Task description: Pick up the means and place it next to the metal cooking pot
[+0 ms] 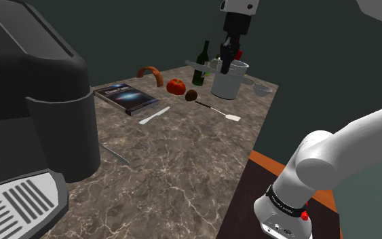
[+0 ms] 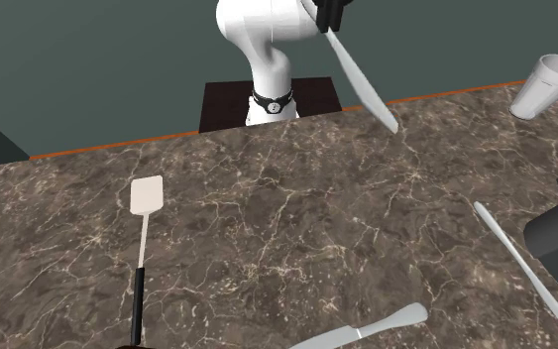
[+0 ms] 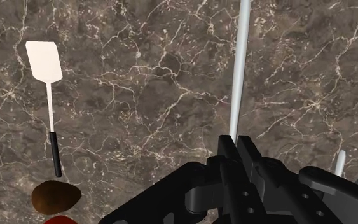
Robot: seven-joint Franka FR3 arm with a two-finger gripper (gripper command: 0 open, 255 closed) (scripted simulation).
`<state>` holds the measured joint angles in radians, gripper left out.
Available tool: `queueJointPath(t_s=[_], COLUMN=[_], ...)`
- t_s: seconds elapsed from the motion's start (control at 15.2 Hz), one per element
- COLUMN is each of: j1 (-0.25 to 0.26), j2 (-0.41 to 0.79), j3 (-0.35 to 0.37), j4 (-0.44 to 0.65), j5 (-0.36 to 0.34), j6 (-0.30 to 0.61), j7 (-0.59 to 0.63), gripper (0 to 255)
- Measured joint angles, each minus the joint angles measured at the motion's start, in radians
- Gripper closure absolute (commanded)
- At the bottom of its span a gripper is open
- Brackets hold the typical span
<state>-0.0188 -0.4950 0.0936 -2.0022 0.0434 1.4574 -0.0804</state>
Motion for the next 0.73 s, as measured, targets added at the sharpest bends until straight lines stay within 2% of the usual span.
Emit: queueJointPath(t_s=[0.4, 0.73], j1=[-0.005, -0.038], j2=[0.027, 0.039], j3=[-0.009, -0.093], j4=[0.092, 0.108], j5=[-0.007, -0.051], j6=[-0.065, -0.071], j7=[-0.009, -0.122], gripper=[255, 255])
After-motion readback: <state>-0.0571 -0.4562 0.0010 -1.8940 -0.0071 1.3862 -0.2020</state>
